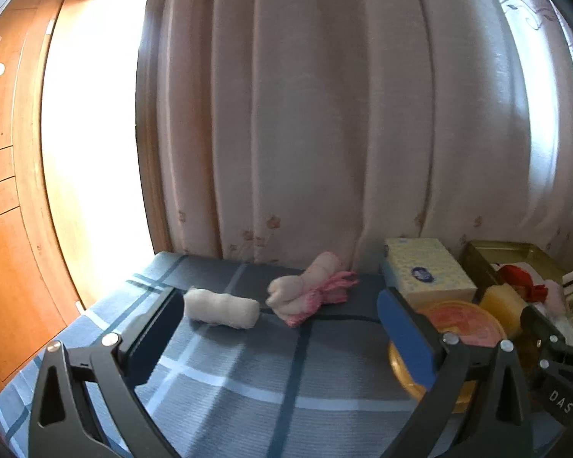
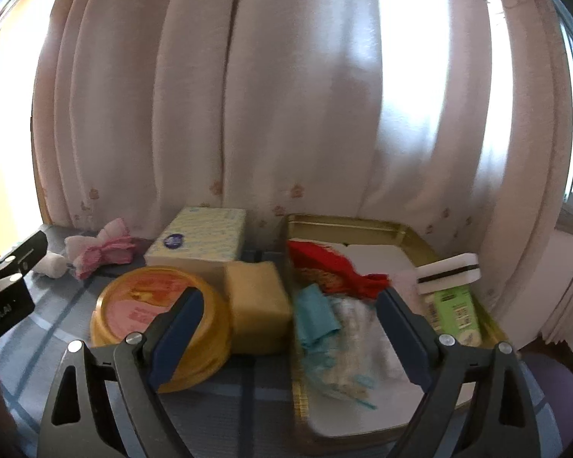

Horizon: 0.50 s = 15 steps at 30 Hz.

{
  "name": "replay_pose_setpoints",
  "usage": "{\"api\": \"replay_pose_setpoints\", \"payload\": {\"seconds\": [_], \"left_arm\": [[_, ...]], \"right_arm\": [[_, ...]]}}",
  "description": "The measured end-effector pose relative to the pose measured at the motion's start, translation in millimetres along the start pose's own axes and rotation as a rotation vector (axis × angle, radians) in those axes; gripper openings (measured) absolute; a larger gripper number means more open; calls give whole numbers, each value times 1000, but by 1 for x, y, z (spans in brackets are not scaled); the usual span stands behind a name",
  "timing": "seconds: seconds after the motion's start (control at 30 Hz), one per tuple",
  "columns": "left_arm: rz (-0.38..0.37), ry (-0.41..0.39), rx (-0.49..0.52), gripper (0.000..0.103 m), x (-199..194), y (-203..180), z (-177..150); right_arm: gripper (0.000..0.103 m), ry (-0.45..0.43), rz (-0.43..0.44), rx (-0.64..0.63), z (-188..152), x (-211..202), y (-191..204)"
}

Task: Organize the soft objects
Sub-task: 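Move both open grippers back toward the white gauze roll and pink-trimmed towel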

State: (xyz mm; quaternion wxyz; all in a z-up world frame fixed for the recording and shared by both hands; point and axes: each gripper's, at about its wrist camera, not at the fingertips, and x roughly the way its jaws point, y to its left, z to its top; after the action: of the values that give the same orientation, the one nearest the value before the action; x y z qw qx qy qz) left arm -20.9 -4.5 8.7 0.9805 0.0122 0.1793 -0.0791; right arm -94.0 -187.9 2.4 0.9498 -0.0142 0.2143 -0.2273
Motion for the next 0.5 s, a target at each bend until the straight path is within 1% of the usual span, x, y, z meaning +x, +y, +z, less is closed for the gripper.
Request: {"api": "replay_pose_setpoints", "payload": {"seconds": [0.23, 0.5], "left_arm": [[21, 15, -18, 103, 7, 21, 2], [61, 28, -26, 103, 15, 43, 4]], "right_arm": [[93, -17, 24, -29, 3, -1, 33], [93, -8, 72, -36, 9, 5, 66]]}}
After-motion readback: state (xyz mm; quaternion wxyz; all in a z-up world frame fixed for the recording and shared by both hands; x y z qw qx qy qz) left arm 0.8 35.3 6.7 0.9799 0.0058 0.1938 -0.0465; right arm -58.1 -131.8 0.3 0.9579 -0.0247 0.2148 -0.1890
